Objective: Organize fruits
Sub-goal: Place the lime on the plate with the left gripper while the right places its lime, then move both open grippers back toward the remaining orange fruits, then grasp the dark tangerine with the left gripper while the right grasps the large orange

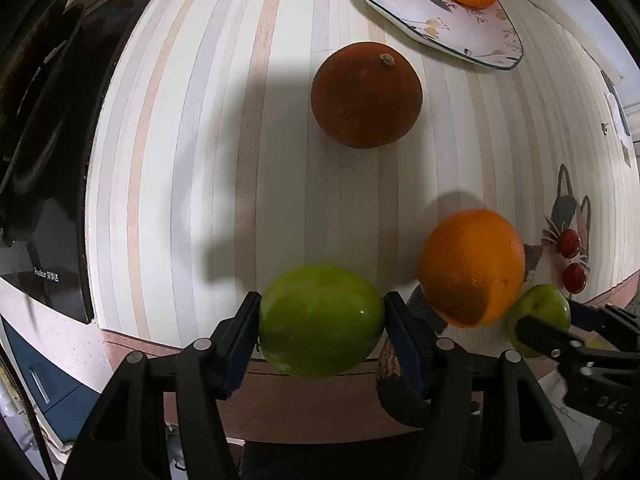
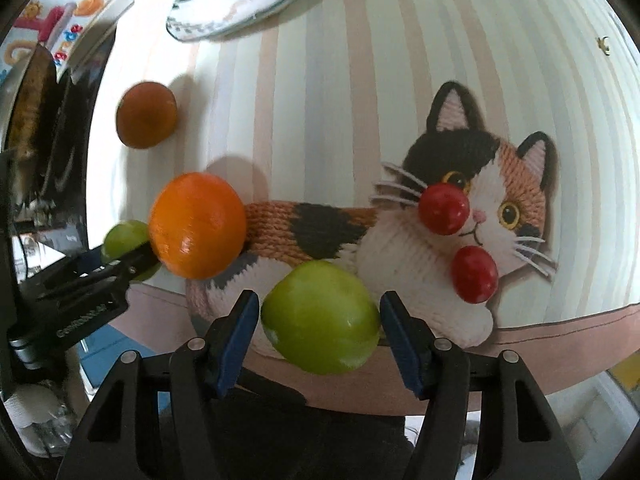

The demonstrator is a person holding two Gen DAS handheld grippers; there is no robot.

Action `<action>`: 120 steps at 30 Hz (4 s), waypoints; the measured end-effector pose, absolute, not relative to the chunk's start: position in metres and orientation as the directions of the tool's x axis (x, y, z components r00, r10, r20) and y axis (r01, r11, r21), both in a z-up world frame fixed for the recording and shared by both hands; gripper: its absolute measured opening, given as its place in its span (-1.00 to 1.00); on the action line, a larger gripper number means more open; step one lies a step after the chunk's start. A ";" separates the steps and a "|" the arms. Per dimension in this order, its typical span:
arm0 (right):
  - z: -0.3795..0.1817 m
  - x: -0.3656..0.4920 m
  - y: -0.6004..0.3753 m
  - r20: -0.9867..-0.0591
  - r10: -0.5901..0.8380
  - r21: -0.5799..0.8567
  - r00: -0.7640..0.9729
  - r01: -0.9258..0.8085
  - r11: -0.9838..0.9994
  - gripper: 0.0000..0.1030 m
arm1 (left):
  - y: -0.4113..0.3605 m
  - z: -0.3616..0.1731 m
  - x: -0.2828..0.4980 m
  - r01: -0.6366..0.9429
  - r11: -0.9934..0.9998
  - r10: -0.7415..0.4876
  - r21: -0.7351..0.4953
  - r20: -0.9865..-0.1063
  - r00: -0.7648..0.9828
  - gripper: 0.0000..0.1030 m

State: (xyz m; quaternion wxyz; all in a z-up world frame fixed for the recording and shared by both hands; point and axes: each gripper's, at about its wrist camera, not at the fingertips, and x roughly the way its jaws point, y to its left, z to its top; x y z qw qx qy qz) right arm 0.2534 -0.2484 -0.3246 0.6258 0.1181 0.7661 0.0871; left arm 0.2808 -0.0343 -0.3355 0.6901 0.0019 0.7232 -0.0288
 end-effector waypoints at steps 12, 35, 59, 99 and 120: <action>-0.294 0.268 -0.269 -0.934 0.348 0.340 -0.079 0.106 0.935 0.25 | -0.018 -0.295 0.283 0.023 0.996 -0.087 -0.086 -0.996 0.011 0.15; -0.296 0.472 -0.239 -0.947 0.315 0.319 0.066 0.072 0.945 0.24 | -0.043 -0.280 0.506 -0.065 0.972 -0.225 -0.224 -0.974 -0.001 0.15; -0.266 0.447 -0.245 -0.984 0.154 0.160 0.094 0.066 0.985 0.84 | -0.034 -0.230 0.469 -0.017 0.998 -0.059 -0.063 -0.985 0.159 0.72; -0.070 0.288 -0.235 -0.880 0.104 0.142 0.464 0.047 0.989 0.84 | -0.024 -0.083 0.302 0.033 0.997 -0.073 -0.065 -0.863 0.500 0.72; -0.329 0.295 -0.168 -0.913 0.365 0.358 -0.179 0.075 0.931 0.35 | 0.011 -0.249 0.313 -0.100 0.994 0.049 0.037 -0.991 0.125 0.93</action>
